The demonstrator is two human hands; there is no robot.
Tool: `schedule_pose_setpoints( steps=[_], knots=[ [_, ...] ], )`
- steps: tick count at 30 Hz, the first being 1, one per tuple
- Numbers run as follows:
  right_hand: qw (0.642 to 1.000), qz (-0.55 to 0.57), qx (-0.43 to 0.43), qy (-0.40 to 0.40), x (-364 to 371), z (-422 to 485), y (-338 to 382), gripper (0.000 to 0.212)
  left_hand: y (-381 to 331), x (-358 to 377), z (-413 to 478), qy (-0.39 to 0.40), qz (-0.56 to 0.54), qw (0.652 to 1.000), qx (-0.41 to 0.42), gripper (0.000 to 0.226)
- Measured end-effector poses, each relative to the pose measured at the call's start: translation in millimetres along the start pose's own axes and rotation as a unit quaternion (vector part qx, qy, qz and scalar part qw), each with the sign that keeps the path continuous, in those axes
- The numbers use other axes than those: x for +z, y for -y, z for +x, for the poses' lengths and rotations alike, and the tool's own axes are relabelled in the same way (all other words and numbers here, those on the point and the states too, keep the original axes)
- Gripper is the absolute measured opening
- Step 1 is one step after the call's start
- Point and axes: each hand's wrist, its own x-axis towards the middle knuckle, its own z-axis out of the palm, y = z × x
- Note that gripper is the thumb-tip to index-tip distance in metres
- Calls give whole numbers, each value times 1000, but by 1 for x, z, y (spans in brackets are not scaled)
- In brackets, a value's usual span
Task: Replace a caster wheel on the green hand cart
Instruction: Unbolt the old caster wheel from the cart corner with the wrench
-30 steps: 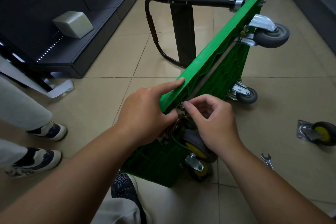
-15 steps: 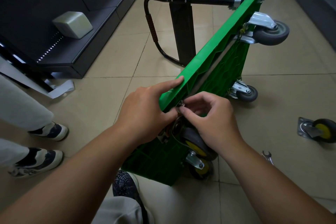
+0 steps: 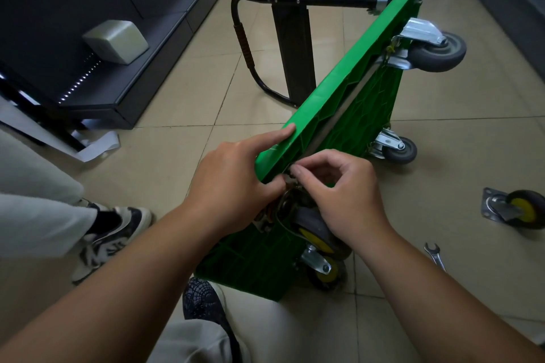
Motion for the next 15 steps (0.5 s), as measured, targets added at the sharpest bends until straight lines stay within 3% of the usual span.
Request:
schedule_pose_setpoints(
  steps=[8,15],
  knots=[
    [998,31,60,3,1,1,0,9,1,1,1,3,3,1000,0,71],
    [998,7,53,24,-2,-1,5,6,1,1,0,-8,-3,1000,-1,70]
  ],
)
